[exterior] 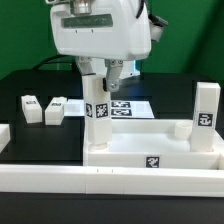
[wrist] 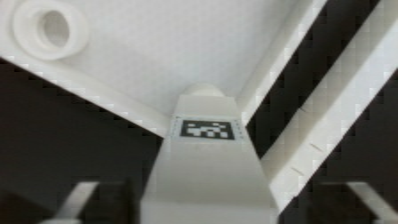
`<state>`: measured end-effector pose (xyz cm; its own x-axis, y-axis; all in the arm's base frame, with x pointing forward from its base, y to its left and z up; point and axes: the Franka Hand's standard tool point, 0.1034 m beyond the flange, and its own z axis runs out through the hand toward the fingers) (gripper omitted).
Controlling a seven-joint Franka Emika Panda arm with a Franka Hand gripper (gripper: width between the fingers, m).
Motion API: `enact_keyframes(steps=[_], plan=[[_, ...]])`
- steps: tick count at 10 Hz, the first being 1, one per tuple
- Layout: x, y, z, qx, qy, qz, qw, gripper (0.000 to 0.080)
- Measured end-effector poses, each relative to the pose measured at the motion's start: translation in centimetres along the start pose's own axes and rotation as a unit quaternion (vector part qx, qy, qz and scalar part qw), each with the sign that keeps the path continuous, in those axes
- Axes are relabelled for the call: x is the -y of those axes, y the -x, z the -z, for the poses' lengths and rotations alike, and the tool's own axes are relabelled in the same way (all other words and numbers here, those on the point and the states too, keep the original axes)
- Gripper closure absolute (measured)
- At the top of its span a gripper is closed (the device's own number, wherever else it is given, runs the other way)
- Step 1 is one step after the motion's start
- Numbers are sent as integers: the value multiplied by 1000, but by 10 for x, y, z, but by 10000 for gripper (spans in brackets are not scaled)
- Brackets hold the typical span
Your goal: Assemble desk
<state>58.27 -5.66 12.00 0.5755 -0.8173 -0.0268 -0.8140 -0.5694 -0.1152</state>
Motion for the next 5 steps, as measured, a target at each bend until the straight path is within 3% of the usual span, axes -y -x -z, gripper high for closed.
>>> enact_keyframes(steps=[1,2,5], plan=[[-1,-2,0,0,0,48,999,279],[-2,-3,-1,-1,1,113,994,177],[-1,-3,-3,-5,1,231,973,152]])
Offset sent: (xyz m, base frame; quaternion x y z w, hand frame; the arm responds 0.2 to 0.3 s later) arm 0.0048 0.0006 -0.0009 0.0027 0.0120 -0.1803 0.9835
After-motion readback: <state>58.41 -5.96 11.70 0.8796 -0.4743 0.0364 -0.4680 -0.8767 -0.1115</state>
